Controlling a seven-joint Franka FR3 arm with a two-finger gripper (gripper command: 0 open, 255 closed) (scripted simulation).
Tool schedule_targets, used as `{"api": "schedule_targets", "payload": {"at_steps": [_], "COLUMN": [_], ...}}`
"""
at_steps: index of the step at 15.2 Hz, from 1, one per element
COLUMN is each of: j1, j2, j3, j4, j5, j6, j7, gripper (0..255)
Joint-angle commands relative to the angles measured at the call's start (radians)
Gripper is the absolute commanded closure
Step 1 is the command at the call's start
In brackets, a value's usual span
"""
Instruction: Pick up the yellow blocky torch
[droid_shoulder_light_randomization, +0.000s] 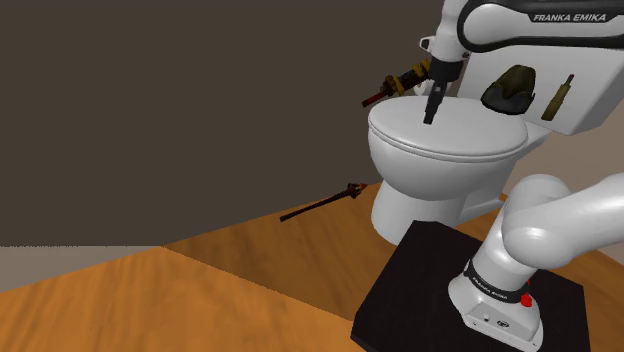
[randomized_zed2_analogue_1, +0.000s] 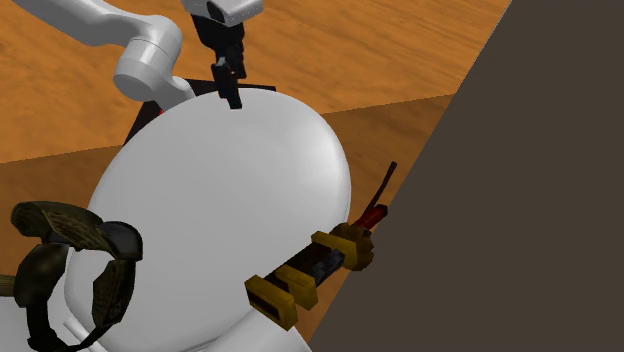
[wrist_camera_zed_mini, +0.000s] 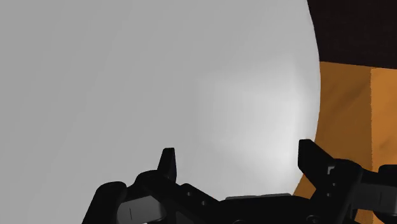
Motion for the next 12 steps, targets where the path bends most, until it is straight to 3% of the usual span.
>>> {"api": "schedule_targets", "payload": {"at_steps": [1, 7, 12], "j1": [0.004, 0.031, 0.078], "j2": [0.022, 0.113, 0.221], "j3": [-0.046, -0.182, -0.302], "j4": [0.001, 0.059, 0.144], "j5": [-0.055, -0.18, -0.24], "j6": [0.046, 0.178, 0.3], "j7": [-0.087, -0.329, -0.528], "gripper": [0, 0, 0]}}
